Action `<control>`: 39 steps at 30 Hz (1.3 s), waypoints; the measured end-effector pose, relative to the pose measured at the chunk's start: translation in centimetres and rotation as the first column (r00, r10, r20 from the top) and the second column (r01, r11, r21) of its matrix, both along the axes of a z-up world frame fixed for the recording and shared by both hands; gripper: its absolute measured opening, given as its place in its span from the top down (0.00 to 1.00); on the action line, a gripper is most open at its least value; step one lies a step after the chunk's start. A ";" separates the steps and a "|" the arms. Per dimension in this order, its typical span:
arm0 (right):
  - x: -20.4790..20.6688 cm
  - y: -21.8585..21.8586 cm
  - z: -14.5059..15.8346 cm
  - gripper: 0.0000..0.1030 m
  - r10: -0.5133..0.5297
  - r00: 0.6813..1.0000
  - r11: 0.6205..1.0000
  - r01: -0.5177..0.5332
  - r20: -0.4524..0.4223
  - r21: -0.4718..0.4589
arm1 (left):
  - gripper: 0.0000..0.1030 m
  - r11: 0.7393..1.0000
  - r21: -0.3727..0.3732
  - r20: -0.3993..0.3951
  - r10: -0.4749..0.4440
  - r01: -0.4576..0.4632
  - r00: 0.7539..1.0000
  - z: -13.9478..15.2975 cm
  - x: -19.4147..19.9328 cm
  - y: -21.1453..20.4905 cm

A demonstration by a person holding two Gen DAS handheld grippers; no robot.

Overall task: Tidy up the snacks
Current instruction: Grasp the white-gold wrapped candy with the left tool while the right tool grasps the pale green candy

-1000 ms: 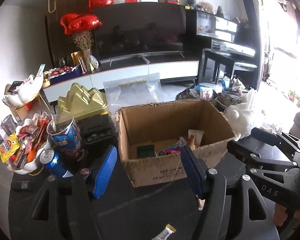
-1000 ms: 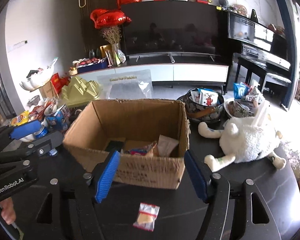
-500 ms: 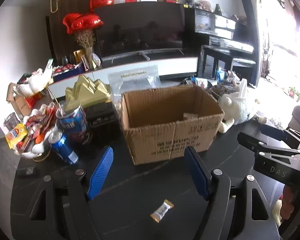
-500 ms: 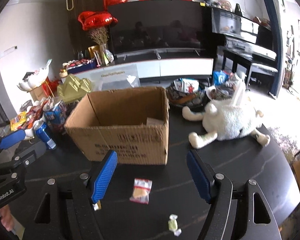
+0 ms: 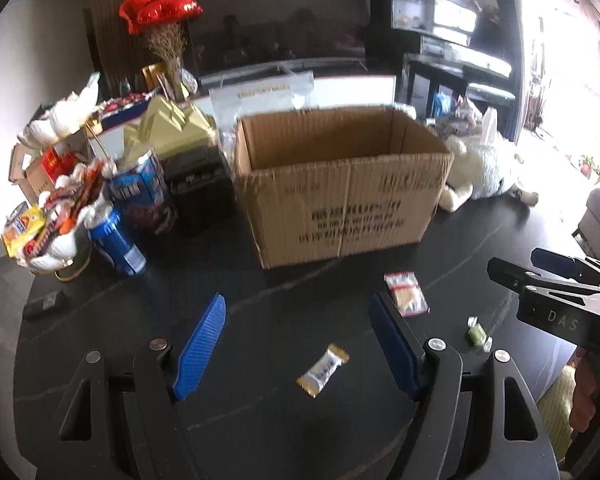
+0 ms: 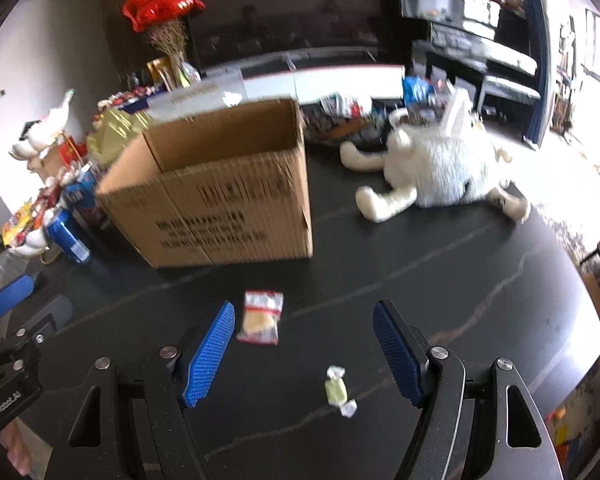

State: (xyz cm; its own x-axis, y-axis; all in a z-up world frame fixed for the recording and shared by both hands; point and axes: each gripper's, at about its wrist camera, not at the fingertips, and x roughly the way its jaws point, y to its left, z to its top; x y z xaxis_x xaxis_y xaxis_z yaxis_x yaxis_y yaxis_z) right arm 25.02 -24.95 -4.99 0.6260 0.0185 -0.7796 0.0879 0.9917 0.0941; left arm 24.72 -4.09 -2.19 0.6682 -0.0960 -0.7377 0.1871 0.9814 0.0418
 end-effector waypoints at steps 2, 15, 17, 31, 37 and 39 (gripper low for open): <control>0.0 0.0 -1.0 0.30 -0.002 0.999 1.000 0.002 -0.036 0.003 | 0.28 1.000 0.001 -0.026 -0.005 0.005 1.000 -0.8 0.1 0.0; 0.5 -0.7 -6.2 0.30 -0.005 0.971 1.000 0.009 -0.239 0.013 | 0.28 0.998 0.024 -0.240 -0.056 0.064 0.969 -7.7 2.0 -1.2; 0.6 -0.9 -7.1 0.30 -0.007 0.960 1.000 0.010 -0.280 0.011 | 0.28 0.997 0.031 -0.262 -0.058 0.068 0.963 -8.4 2.3 -1.3; 1.1 -1.4 -10.0 0.51 -0.049 0.921 0.999 0.054 -0.386 0.002 | 0.30 0.998 0.041 -0.382 -0.036 0.055 0.924 -11.9 4.2 -1.5; 1.0 -1.7 -10.5 0.58 -0.060 0.917 0.997 0.073 -0.394 0.018 | 0.39 0.998 0.038 -0.384 -0.039 0.058 0.922 -11.9 4.3 -1.6; 1.0 -1.9 -10.5 0.61 -0.066 0.917 0.997 0.080 -0.393 0.020 | 0.45 0.998 0.027 -0.394 -0.044 0.059 0.918 -12.0 4.3 -1.8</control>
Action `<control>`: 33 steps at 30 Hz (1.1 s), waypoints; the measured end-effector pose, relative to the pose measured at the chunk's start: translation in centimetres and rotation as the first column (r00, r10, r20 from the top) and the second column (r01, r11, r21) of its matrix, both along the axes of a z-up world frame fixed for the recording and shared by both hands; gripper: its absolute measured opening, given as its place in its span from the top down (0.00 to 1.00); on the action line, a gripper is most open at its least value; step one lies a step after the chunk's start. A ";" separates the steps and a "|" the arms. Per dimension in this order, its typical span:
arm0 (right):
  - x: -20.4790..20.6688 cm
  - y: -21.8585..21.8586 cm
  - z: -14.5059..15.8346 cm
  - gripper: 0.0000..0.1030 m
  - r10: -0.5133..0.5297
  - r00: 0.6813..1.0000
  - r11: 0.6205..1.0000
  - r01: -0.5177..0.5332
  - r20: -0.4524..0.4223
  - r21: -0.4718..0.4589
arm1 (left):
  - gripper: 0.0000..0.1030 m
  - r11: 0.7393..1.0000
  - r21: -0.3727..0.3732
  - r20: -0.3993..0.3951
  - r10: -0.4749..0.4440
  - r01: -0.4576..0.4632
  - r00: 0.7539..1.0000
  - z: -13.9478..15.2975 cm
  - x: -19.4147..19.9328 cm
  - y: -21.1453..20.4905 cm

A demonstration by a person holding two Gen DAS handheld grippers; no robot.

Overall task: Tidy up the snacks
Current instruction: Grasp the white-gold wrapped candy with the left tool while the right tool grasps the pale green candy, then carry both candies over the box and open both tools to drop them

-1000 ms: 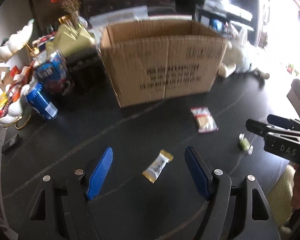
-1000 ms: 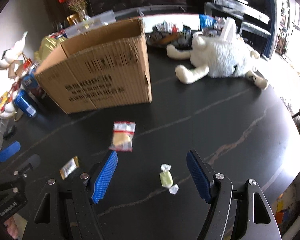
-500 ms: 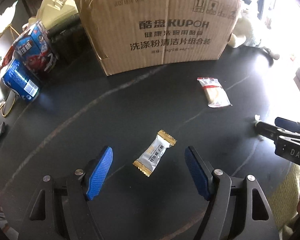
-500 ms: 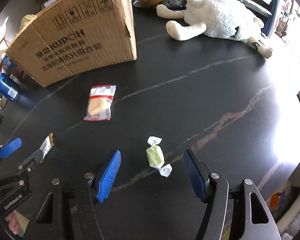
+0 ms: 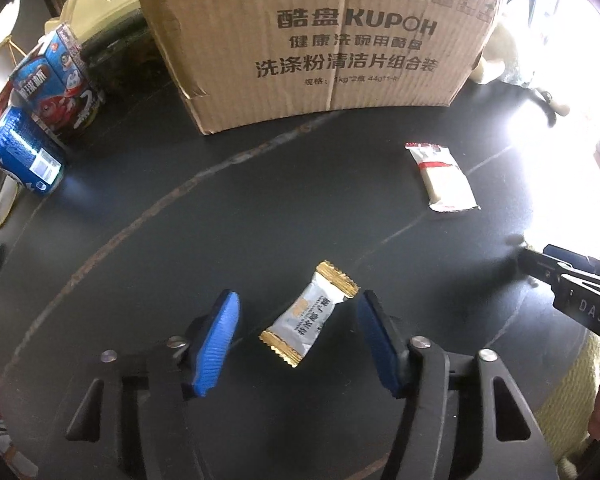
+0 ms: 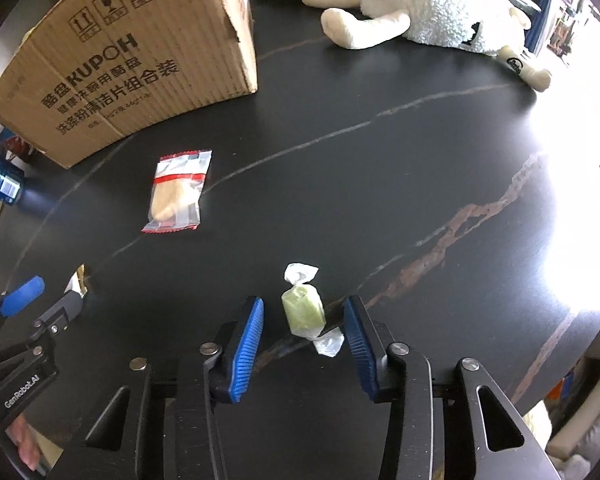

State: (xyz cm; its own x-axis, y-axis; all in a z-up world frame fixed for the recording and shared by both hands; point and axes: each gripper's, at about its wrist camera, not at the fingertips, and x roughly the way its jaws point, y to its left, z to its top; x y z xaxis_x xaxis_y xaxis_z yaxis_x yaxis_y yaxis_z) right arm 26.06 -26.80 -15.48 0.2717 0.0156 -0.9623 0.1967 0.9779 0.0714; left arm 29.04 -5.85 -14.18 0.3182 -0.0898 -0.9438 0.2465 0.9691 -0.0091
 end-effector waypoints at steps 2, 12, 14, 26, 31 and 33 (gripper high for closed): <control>0.1 0.0 0.1 0.63 -0.006 1.000 1.000 0.006 0.003 0.003 | 0.52 1.000 -0.018 -0.013 0.003 -0.004 1.000 -0.1 0.0 0.0; -0.2 1.0 0.3 0.80 0.012 1.000 0.999 -0.014 0.027 0.043 | 0.81 0.996 -0.090 -0.054 -0.002 -0.003 0.999 -0.4 -0.6 0.0; -0.7 1.5 0.5 0.80 0.023 0.999 0.998 -0.025 0.038 0.049 | 0.82 0.995 -0.102 -0.047 0.000 -0.005 0.999 -0.1 -0.7 0.0; -1.9 2.9 2.5 0.80 0.068 0.992 0.991 -0.080 0.108 0.104 | 0.82 0.992 -0.125 0.028 -0.007 0.010 1.000 3.5 -2.6 -0.4; -2.6 3.5 3.7 0.80 0.099 0.983 0.987 -0.117 0.153 0.113 | 0.82 0.989 -0.143 0.056 -0.019 0.027 0.998 5.0 -4.0 -0.4; -3.1 3.8 4.4 0.80 0.114 0.977 0.986 -0.134 0.178 0.102 | 0.82 0.987 -0.157 0.067 -0.023 0.034 0.997 5.6 -4.5 -0.4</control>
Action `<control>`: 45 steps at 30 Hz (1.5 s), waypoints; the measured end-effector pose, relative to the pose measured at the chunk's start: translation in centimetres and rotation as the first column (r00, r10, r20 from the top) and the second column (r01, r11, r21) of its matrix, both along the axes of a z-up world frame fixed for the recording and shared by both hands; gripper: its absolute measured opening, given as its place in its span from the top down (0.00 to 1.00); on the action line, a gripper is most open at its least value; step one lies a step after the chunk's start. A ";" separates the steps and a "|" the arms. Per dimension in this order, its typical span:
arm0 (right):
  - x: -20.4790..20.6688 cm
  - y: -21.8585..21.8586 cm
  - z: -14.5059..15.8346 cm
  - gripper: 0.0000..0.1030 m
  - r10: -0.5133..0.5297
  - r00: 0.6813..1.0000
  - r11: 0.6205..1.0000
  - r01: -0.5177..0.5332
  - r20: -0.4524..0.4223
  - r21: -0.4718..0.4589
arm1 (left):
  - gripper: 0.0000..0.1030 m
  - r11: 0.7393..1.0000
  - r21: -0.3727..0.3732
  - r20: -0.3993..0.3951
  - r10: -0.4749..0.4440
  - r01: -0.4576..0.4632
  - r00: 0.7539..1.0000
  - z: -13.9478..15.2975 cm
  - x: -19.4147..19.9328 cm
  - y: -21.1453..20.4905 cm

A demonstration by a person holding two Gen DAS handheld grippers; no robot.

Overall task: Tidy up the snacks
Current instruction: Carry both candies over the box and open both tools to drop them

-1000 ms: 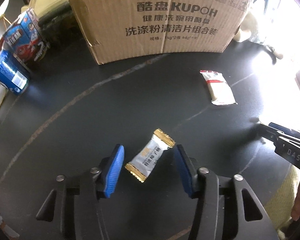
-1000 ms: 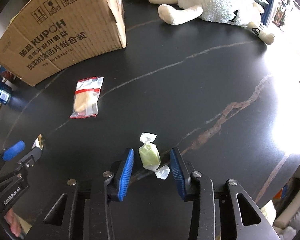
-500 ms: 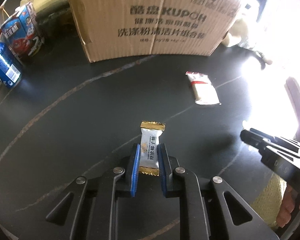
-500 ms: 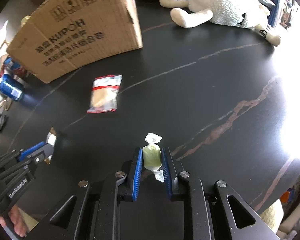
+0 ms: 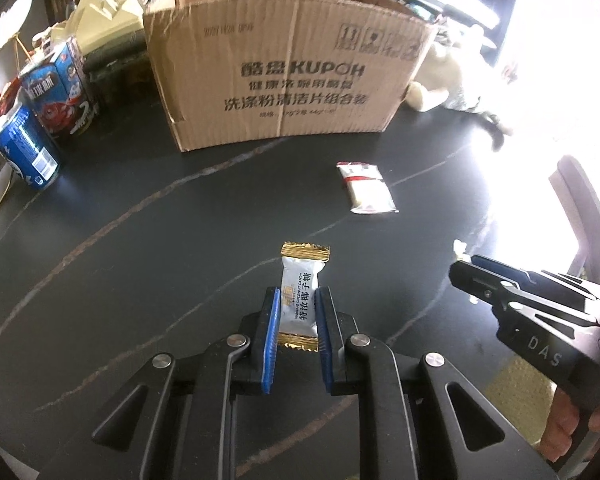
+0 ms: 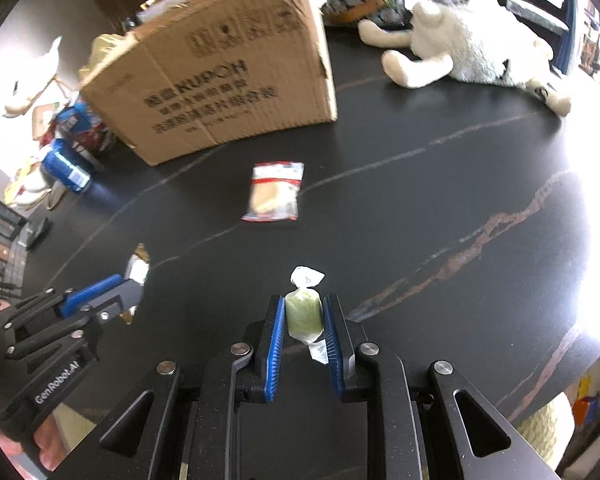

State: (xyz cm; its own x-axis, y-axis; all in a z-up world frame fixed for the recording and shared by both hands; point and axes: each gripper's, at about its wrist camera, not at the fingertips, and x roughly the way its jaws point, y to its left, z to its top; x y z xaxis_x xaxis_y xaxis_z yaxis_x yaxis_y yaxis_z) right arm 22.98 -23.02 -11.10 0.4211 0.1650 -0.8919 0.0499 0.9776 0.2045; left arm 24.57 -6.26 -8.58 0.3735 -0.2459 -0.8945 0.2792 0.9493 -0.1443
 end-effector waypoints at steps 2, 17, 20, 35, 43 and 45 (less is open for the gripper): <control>-0.4 0.3 0.9 0.80 0.016 0.999 1.000 -0.016 0.028 -0.006 | 0.82 1.000 -0.009 0.012 -0.001 0.001 1.000 0.3 -0.1 0.1; -1.2 1.7 7.0 0.80 0.057 0.978 0.998 -0.061 0.201 0.015 | 0.82 0.999 -0.054 0.173 0.001 0.009 0.985 6.7 -1.2 0.6; -0.7 2.0 7.9 0.80 0.062 0.972 0.998 -0.068 0.226 0.019 | 0.82 0.999 -0.053 0.198 0.011 0.000 0.980 7.4 -0.9 0.7; 2.5 3.0 10.3 0.80 0.088 0.954 0.994 -0.101 0.286 0.033 | 0.82 0.997 -0.077 0.258 0.041 -0.022 0.965 10.3 1.6 1.3; 5.3 2.8 11.4 0.80 0.088 0.947 0.994 -0.101 0.309 0.028 | 0.82 0.997 -0.076 0.296 0.049 -0.028 0.954 12.0 4.3 1.4; 6.3 2.7 11.8 0.80 0.089 0.943 0.994 -0.102 0.320 0.025 | 0.82 0.996 -0.081 0.303 0.053 -0.030 0.952 12.3 5.1 1.4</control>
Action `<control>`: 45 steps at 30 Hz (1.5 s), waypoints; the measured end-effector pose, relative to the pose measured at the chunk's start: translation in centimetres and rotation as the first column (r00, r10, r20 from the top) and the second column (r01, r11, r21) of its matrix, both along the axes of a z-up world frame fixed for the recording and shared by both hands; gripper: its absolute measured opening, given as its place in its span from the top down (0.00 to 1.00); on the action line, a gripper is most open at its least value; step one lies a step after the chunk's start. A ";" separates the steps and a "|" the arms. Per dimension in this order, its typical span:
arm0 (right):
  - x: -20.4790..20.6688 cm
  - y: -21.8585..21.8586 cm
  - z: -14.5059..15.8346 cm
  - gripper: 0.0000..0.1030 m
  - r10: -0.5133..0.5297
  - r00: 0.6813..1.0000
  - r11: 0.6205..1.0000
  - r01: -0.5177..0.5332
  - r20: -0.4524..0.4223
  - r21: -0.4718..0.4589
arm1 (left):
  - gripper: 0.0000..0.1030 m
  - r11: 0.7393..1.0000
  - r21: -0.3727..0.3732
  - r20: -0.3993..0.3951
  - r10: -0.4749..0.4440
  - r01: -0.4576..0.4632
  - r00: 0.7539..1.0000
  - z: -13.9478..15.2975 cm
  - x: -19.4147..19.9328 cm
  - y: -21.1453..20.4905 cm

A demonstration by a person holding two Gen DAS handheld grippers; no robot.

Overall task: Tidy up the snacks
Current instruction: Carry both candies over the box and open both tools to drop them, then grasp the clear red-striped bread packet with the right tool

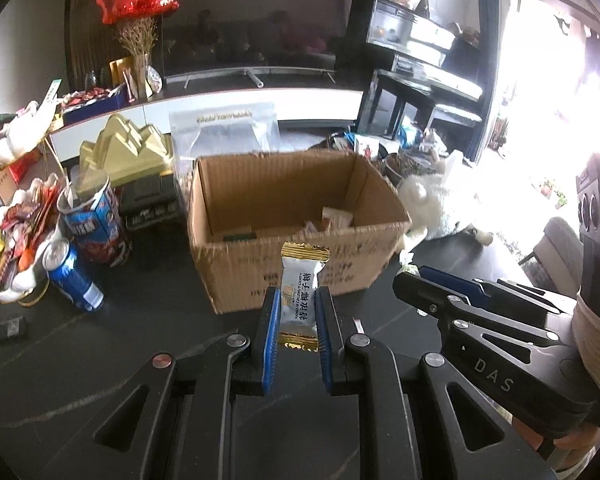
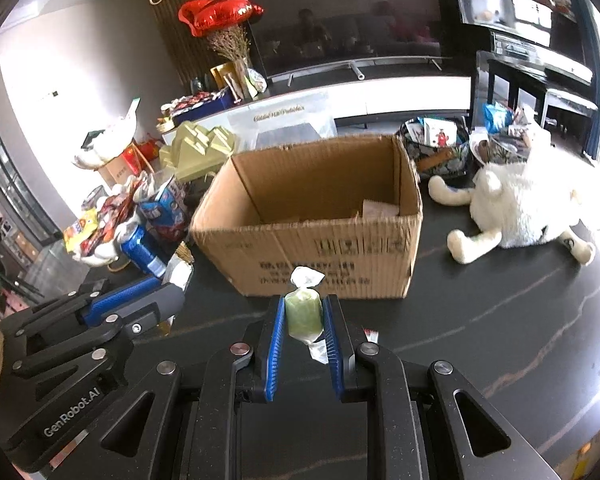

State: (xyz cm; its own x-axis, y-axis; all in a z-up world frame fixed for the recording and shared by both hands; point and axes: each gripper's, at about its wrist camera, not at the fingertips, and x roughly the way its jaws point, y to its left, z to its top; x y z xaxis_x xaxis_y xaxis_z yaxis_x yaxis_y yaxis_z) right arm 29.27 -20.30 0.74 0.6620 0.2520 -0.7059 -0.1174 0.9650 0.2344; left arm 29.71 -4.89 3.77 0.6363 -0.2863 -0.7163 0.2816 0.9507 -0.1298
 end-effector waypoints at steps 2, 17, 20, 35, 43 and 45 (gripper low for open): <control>0.9 -0.1 0.4 0.80 0.001 1.000 1.000 -0.001 0.010 -0.003 | 0.82 1.000 0.000 0.007 0.004 -0.004 1.000 0.3 0.8 0.0; 7.2 -0.1 1.6 0.80 0.011 0.997 0.999 -0.008 0.073 -0.042 | 0.82 0.999 0.031 0.060 0.008 -0.010 0.998 0.3 7.3 0.3; 8.3 0.1 1.0 0.80 0.015 0.997 0.999 -0.013 0.069 -0.039 | 0.82 0.999 0.030 0.063 0.010 -0.012 0.998 0.1 8.5 0.2; 9.2 0.1 -0.4 0.61 -0.013 0.999 0.992 0.019 0.051 -0.123 | 0.56 0.993 0.077 0.085 0.084 -0.091 0.993 -0.8 9.2 1.2; 6.3 0.2 -0.6 0.61 0.001 0.998 0.997 0.004 0.061 -0.080 | 0.51 0.990 0.073 0.111 0.112 -0.121 0.988 -0.8 5.5 1.9; 5.5 0.2 -0.8 0.61 0.004 0.998 0.997 0.001 0.067 -0.082 | 0.48 0.987 0.084 0.119 0.125 -0.135 0.985 -1.0 4.6 1.9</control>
